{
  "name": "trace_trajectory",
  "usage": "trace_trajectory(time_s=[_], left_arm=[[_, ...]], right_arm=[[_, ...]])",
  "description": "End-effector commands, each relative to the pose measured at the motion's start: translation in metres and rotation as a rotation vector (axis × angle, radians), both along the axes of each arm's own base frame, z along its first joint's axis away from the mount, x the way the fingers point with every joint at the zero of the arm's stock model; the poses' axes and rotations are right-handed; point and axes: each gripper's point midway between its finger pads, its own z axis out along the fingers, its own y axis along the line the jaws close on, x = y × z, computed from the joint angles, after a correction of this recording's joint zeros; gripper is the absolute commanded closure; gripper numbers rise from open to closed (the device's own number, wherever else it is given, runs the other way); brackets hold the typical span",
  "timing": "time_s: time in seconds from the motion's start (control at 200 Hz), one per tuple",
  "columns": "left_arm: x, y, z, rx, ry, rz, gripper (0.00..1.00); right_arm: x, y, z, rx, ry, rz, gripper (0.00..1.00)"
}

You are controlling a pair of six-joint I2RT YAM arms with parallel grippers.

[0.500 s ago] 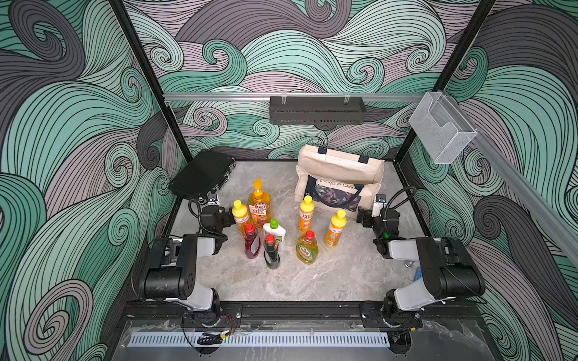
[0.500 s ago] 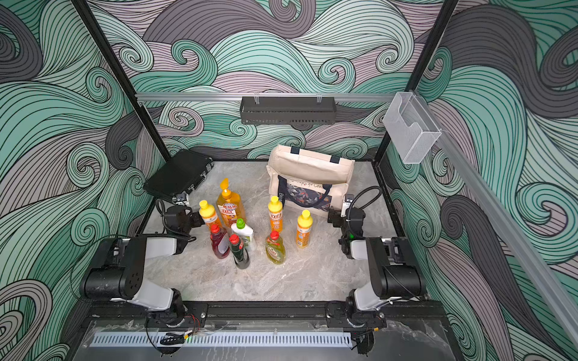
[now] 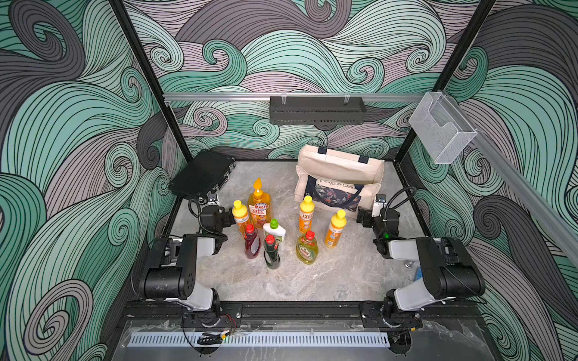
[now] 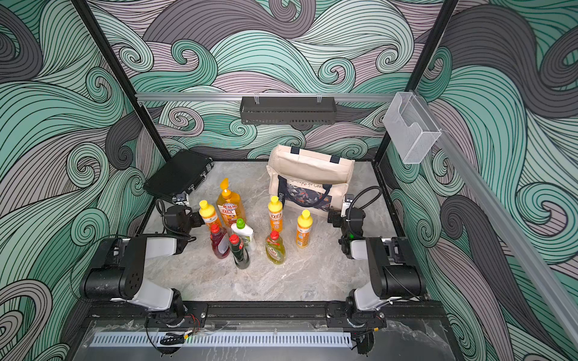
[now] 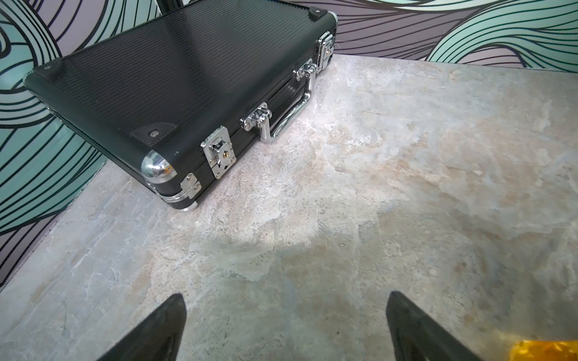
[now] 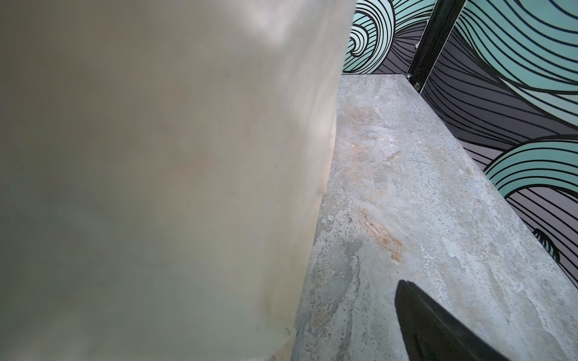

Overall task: Pack dish soap into the shopping bag
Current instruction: Adjust the shopping bag at the center of the board.

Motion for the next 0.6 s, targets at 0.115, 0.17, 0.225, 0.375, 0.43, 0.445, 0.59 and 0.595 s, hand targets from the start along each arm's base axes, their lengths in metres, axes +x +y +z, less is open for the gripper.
trace_trajectory(time_s=[0.115, 0.17, 0.225, 0.375, 0.43, 0.445, 0.59, 0.595], left_arm=[[0.012, 0.004, 0.014, -0.003, -0.047, 0.016, 0.02], [0.012, 0.004, 0.014, -0.003, -0.047, 0.017, 0.01], [0.012, 0.004, 0.014, -0.003, -0.047, 0.017, 0.01], [0.012, 0.004, 0.014, -0.003, -0.047, 0.017, 0.02], [0.012, 0.004, 0.014, -0.003, -0.049, 0.015, 0.01], [0.012, 0.004, 0.015, -0.001, -0.051, 0.01, 0.02], [0.014, 0.014, 0.032, -0.007, 0.025, 0.083, 0.01], [0.014, 0.015, 0.032, -0.006, 0.03, 0.089, 0.01]], right_arm=[[0.01, 0.002, 0.013, 0.007, -0.045, 0.013, 0.01], [0.009, 0.002, 0.013, 0.008, -0.042, 0.014, 0.01], [0.01, 0.002, 0.013, 0.007, -0.043, 0.013, 0.01], [0.009, 0.002, 0.013, 0.006, -0.044, 0.015, 0.01], [0.009, 0.002, 0.014, 0.005, -0.047, 0.016, 0.01], [0.009, 0.002, 0.013, 0.005, -0.046, 0.016, 0.01], [0.005, -0.022, 0.026, -0.001, -0.063, -0.142, 0.01], [0.004, -0.024, 0.027, -0.002, -0.063, -0.152, 0.01]])
